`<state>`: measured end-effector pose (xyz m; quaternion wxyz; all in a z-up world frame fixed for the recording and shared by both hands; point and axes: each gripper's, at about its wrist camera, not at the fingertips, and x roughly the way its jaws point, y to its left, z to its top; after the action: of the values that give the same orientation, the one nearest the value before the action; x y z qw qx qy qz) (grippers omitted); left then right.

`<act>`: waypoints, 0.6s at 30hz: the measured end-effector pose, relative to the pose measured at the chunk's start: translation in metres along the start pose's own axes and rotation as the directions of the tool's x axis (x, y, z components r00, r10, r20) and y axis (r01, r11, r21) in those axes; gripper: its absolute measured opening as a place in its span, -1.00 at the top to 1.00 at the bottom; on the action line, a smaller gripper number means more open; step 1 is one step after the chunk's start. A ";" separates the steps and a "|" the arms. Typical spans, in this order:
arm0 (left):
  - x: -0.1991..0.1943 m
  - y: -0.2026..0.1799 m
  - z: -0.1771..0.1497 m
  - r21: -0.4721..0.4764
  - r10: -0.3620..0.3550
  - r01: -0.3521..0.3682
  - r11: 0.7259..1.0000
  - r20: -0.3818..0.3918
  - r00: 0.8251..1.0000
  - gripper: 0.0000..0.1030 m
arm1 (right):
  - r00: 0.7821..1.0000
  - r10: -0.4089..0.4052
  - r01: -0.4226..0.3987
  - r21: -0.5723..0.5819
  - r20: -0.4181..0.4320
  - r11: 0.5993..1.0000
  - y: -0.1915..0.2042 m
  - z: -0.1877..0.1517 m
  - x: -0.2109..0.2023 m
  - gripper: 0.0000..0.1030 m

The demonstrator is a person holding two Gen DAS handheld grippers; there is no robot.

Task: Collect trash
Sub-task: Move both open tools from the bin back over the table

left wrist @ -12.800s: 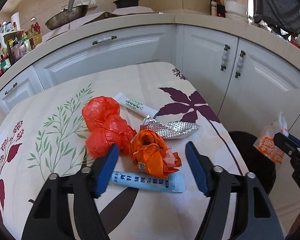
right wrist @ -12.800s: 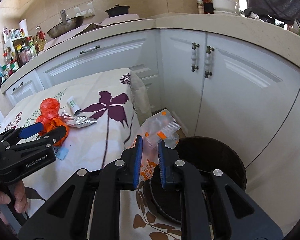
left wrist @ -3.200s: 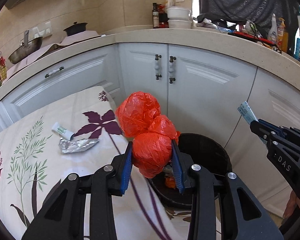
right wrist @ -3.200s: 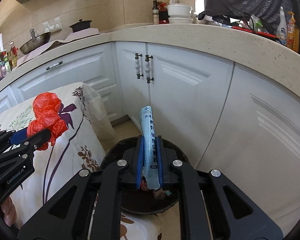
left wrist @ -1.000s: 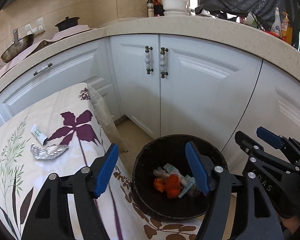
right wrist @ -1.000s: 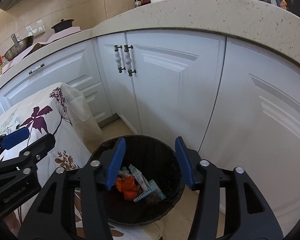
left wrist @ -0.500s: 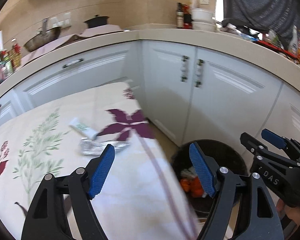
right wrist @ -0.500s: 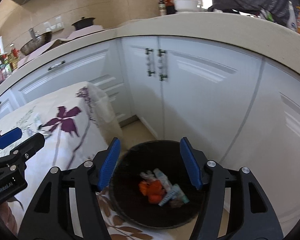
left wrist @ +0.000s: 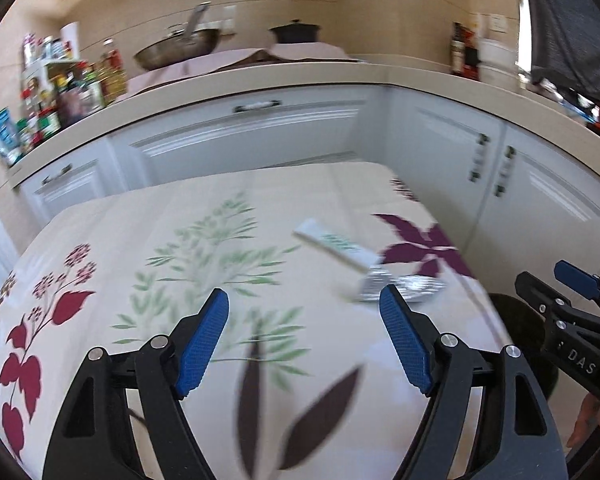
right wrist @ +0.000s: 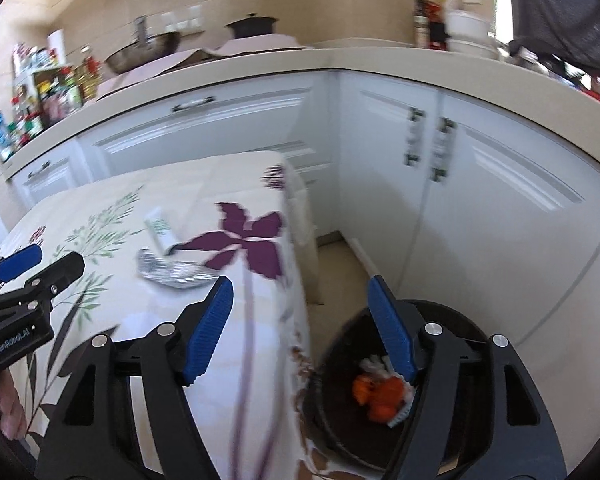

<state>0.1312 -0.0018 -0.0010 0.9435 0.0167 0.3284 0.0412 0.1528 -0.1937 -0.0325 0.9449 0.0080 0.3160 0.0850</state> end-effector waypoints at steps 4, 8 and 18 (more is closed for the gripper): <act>0.001 0.025 -0.001 -0.035 0.035 -0.035 0.999 -0.004 0.999 -0.47 | 0.999 0.028 -0.029 -0.037 -0.019 0.999 0.021 0.004 0.010 -0.32; 0.004 0.047 -0.001 -0.065 0.062 -0.062 0.996 -0.011 0.998 -0.47 | 0.998 0.048 -0.051 -0.071 -0.049 0.996 0.040 0.007 0.021 -0.32; 0.016 0.088 -0.005 -0.117 0.108 -0.112 0.987 -0.043 0.993 -0.47 | 0.993 0.066 -0.078 -0.122 -0.100 0.989 0.070 0.012 0.043 -0.34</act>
<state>0.1344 0.0873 -0.0100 0.9330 -0.0221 0.3411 0.1128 0.1830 -0.1175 -0.0435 0.9236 -0.0443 0.3544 0.1391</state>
